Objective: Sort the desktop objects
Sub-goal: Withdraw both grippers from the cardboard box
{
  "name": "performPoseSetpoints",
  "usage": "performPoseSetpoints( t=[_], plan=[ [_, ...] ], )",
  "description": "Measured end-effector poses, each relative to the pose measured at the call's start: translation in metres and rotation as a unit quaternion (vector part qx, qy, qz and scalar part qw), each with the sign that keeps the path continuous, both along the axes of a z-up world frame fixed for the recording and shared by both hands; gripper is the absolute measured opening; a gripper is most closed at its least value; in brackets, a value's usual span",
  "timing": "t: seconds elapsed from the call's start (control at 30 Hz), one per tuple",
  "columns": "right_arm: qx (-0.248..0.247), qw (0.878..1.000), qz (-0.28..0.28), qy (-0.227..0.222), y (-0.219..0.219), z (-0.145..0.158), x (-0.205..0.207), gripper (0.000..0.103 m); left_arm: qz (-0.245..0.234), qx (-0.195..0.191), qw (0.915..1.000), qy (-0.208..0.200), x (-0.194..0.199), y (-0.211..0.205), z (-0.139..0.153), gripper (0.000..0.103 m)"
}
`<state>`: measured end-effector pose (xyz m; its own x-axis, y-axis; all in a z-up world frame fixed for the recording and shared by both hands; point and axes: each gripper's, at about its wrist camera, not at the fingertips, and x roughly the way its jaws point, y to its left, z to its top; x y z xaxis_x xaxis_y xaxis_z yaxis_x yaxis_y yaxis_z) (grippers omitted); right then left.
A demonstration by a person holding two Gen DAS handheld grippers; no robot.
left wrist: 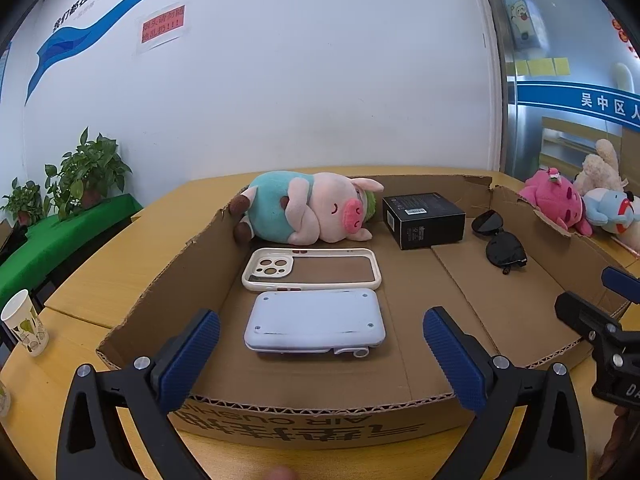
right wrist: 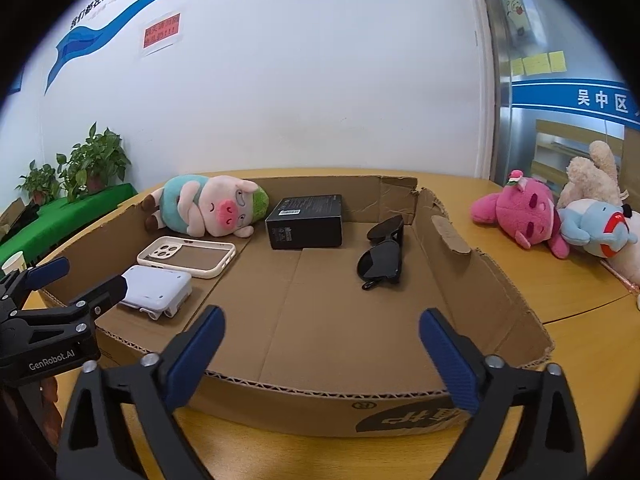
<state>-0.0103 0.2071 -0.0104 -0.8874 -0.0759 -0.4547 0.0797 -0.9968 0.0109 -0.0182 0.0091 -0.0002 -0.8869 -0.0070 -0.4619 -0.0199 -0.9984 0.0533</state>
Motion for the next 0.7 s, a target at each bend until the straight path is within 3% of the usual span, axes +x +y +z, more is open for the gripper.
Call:
performPoseSetpoints(
  t=[0.7],
  plan=[
    [-0.001, 1.0, 0.002, 0.0, -0.0003, -0.0005, 0.0003, 0.103, -0.003, 0.0, 1.0, -0.001, 0.0025, 0.0001, -0.001, 0.103]
  ],
)
